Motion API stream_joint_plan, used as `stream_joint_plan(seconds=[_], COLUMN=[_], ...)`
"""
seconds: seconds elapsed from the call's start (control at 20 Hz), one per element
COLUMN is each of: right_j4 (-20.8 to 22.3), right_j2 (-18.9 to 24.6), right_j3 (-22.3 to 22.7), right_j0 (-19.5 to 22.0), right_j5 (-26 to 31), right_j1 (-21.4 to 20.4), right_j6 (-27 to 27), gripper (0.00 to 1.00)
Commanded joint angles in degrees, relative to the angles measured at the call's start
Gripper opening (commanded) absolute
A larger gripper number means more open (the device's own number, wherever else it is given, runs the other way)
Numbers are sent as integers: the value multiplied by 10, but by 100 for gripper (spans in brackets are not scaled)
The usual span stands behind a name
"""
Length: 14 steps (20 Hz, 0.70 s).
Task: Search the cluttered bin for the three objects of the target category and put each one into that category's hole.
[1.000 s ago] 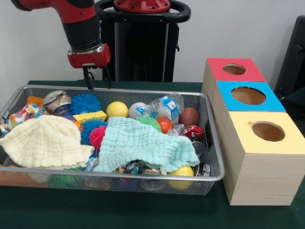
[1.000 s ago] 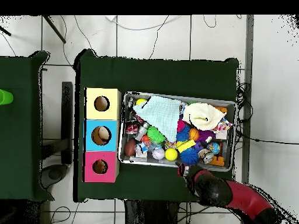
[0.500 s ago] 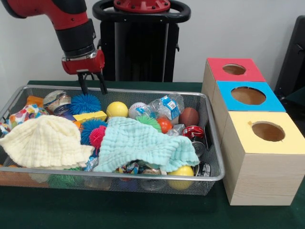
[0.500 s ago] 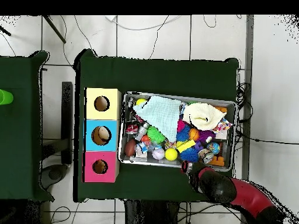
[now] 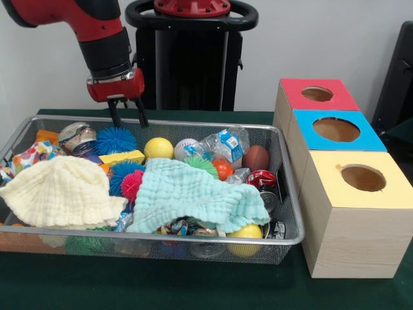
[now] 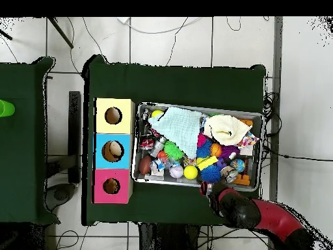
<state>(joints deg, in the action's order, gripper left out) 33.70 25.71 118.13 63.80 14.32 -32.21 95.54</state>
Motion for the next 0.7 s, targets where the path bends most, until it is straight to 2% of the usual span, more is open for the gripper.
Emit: stream_joint_plan(seconds=[0.05,0.25,0.7], right_j4=[50,56,59], right_j2=[43,60,85], right_j3=[-85,-92,-103], right_j0=[3,25,60], right_j5=[-4,6,37], right_j1=[26,46,57], right_j6=[-44,-54,-76], gripper=[100,100,100])
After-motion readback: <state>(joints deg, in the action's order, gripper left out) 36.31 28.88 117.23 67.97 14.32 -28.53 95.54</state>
